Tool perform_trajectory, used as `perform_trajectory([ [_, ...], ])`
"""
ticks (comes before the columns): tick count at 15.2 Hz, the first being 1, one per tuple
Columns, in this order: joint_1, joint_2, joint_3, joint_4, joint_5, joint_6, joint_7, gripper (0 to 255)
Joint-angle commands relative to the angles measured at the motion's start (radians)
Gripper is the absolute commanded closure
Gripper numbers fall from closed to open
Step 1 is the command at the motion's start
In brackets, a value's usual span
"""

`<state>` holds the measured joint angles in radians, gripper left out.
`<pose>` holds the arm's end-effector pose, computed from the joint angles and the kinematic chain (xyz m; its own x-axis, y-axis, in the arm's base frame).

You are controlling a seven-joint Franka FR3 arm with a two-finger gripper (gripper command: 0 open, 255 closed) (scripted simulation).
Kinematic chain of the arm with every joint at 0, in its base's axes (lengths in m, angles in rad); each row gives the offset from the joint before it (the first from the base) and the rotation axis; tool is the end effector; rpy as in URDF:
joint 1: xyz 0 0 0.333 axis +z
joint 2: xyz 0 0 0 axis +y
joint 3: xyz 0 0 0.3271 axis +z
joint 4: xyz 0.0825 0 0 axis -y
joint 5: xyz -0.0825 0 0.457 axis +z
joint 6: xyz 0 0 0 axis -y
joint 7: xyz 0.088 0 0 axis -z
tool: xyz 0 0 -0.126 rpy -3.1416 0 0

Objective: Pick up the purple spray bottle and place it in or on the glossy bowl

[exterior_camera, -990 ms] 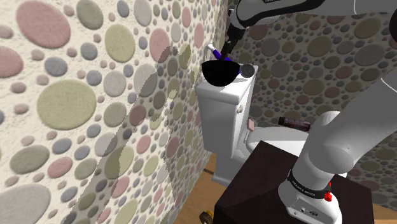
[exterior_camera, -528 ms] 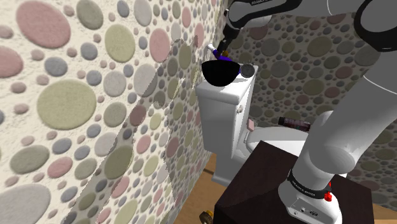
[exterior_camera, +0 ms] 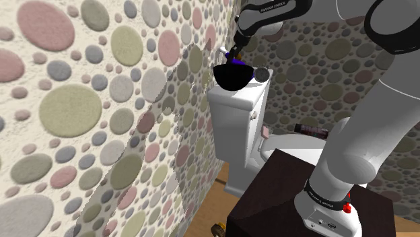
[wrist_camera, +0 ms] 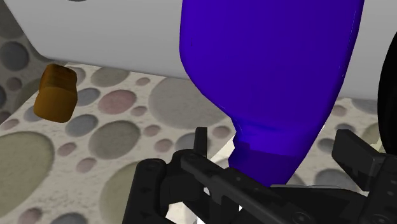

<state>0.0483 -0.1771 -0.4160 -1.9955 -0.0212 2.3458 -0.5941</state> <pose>0.5830 -0.2389 0.5630 0.8645 0.2527 0.4345 0.1635 -0.9588 0.2323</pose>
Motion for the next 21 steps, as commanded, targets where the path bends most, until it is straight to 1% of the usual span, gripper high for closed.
perform_trajectory([
  [1,0.001,0.003,0.000,-0.003,0.001,-0.001,-0.001,0],
  [4,0.001,0.003,0.000,-0.003,0.001,-0.001,-0.001,0],
  [5,0.001,0.004,0.000,-0.001,0.002,-0.001,-0.002,255],
  [14,0.001,0.003,0.000,-0.003,0.001,-0.001,-0.001,255],
  [21,0.004,0.002,0.003,0.090,-0.001,-0.095,0.003,255],
])
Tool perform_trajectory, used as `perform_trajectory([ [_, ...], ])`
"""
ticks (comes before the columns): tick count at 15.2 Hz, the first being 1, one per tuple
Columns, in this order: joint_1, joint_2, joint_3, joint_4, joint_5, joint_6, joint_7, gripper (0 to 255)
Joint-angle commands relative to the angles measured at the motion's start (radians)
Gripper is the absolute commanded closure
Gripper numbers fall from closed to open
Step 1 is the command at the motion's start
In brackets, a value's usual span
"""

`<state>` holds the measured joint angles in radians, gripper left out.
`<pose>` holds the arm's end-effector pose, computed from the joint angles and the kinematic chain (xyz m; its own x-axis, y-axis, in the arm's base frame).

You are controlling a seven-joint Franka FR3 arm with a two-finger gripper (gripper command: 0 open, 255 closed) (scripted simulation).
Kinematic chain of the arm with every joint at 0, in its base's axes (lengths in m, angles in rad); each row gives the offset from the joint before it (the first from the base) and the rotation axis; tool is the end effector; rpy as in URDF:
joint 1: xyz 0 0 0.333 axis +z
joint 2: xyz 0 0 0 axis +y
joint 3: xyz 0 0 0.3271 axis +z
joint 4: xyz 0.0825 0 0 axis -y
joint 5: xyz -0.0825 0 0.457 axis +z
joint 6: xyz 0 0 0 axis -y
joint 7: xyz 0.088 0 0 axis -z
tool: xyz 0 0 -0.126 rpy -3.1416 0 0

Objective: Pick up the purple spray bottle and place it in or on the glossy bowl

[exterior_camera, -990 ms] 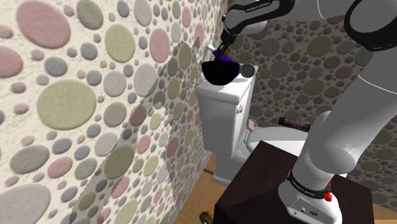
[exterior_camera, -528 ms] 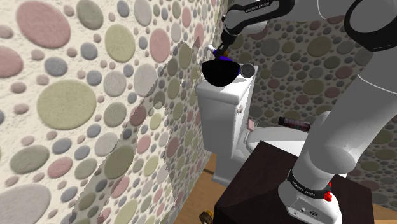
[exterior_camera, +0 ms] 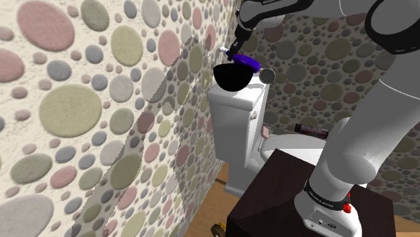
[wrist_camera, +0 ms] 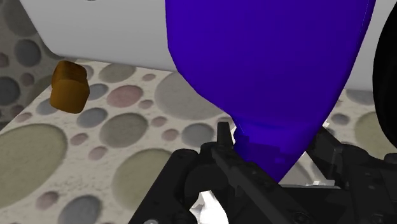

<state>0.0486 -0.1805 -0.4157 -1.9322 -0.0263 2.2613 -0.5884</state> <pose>0.5815 -0.2408 0.5913 0.8729 0.2473 0.4205 0.1640 -0.9606 0.2244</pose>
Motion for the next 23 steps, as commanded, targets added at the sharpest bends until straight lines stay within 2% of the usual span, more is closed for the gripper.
perform_trajectory([
  [1,0.004,0.006,0.002,0.041,0.005,-0.024,-0.002,255],
  [23,0.009,0.090,-0.012,0.430,0.045,-0.336,-0.018,255],
])
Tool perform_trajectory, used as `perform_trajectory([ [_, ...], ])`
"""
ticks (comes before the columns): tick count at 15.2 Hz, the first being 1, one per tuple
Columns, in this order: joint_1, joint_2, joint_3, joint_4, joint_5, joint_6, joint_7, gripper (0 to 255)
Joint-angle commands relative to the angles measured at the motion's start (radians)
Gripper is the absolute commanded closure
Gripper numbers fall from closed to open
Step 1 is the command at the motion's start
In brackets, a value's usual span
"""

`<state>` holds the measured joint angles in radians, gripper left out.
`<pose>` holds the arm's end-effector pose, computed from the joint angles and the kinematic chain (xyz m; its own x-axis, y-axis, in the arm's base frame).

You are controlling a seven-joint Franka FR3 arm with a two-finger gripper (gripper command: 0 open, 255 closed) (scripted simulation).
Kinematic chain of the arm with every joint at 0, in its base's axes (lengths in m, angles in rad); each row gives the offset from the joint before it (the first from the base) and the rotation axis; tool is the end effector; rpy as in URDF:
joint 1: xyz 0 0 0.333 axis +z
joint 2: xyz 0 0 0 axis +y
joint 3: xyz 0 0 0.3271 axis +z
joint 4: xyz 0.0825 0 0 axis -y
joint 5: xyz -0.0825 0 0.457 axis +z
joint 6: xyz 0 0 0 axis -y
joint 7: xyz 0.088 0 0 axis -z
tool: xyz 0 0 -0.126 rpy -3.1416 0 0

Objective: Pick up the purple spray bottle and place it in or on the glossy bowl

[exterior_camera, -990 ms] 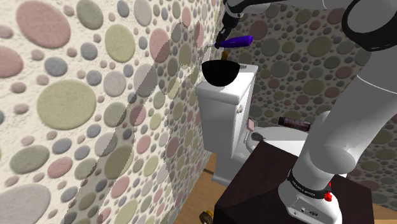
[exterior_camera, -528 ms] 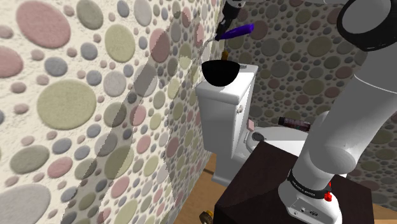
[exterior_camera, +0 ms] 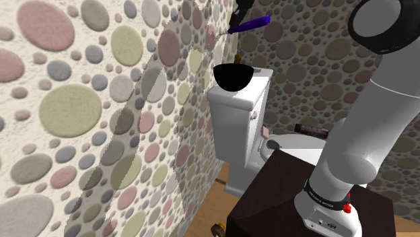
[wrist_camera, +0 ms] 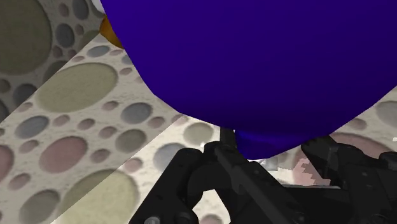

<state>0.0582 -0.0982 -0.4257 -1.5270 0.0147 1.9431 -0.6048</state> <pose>0.5856 -0.2406 0.7408 0.8668 0.2541 0.4292 0.1673 -0.9588 0.2297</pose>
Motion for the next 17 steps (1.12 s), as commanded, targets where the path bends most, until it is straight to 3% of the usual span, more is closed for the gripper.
perform_trajectory([
  [1,-0.001,0.016,-0.003,0.047,0.008,-0.033,-0.003,255],
  [3,-0.002,0.027,-0.006,0.079,0.014,-0.055,-0.006,255],
  [10,0.041,-0.204,0.129,-0.136,-0.135,-0.062,0.177,255],
  [17,0.052,-0.370,0.261,-0.283,-0.197,-0.097,0.327,255],
])
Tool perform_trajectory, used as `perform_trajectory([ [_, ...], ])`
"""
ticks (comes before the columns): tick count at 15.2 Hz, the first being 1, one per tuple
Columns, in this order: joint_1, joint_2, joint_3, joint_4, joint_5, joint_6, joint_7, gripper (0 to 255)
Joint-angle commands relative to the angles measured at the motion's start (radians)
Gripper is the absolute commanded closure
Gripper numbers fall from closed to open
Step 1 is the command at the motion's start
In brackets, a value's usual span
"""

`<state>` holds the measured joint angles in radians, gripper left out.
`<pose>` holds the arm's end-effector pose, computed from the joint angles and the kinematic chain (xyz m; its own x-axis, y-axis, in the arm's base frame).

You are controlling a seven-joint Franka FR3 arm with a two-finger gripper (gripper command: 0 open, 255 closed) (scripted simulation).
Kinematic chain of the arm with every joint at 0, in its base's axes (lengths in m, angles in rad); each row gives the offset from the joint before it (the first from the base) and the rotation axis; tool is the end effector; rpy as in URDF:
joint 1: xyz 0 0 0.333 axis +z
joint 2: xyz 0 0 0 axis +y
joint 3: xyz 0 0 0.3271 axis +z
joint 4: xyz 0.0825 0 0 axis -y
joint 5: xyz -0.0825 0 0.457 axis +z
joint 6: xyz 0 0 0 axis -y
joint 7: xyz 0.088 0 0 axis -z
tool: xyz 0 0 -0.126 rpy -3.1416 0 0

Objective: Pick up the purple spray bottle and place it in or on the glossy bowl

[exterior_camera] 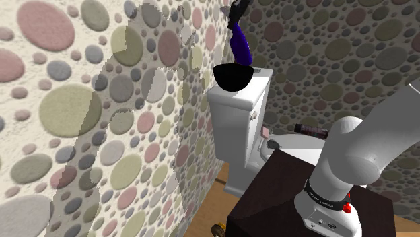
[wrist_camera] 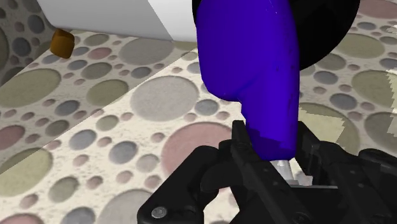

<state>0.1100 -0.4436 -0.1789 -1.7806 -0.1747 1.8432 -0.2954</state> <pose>0.4968 -0.0770 0.7782 0.8663 0.2549 0.4297 0.1687 -0.9588 0.2286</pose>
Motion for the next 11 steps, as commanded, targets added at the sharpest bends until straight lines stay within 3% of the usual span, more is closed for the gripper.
perform_trajectory([
  [1,-0.001,-0.031,0.015,-0.050,-0.009,0.016,0.020,255],
  [11,-0.008,-0.088,0.012,-0.236,-0.024,0.145,0.039,255],
])
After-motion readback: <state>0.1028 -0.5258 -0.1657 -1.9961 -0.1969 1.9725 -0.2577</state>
